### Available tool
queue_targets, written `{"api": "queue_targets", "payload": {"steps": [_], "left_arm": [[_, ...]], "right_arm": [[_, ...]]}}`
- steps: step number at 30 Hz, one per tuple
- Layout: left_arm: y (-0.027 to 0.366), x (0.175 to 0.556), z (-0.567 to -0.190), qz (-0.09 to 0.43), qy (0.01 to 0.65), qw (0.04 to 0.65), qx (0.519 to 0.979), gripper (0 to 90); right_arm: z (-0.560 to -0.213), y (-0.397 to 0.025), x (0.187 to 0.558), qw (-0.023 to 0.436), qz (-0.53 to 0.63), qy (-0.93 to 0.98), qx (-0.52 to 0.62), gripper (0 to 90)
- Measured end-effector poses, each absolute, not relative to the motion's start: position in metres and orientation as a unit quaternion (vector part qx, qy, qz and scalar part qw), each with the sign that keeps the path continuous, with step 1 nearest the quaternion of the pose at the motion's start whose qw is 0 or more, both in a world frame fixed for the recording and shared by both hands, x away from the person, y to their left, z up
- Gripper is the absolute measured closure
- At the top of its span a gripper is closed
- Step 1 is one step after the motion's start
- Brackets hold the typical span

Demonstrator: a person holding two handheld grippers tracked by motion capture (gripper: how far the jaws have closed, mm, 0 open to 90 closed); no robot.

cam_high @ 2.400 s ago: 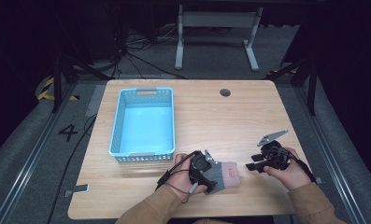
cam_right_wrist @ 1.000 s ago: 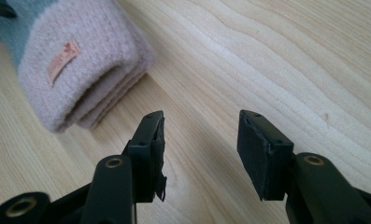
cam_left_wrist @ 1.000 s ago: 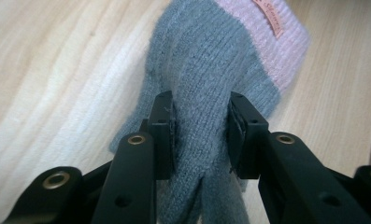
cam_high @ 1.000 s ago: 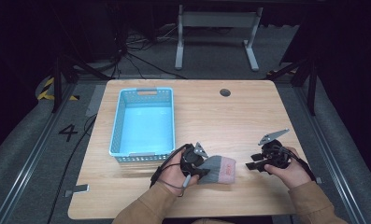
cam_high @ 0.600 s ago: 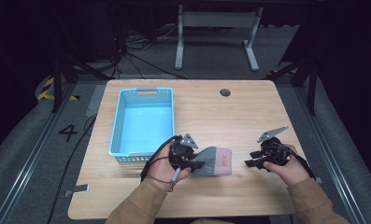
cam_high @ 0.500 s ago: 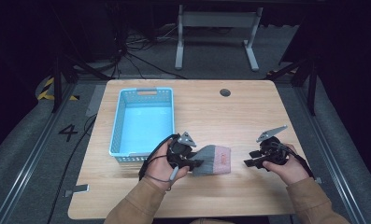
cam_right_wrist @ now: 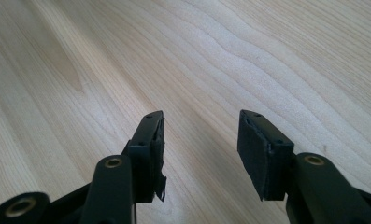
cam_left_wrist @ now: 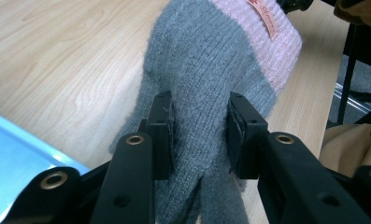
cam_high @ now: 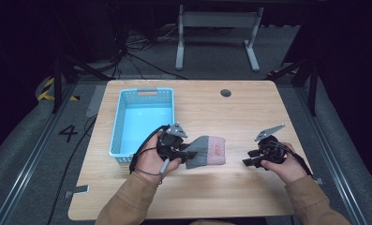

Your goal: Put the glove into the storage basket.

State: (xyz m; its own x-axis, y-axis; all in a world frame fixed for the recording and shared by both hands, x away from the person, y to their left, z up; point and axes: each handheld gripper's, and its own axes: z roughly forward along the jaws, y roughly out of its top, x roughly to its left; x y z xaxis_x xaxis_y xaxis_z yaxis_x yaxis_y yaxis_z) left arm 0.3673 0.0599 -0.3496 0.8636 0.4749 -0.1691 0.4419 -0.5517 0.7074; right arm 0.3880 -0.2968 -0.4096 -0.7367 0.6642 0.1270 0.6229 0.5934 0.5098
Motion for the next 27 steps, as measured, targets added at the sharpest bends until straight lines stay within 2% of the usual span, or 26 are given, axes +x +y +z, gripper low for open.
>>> {"api": "queue_targets", "payload": {"steps": [27], "left_arm": [[0.129, 0.398, -0.321, 0.063, 0.306, 0.389, 0.867, 66.3]], "right_arm": [[-0.416, -0.310, 0.379, 0.034, 0.268, 0.882, 0.387, 51.8]]}}
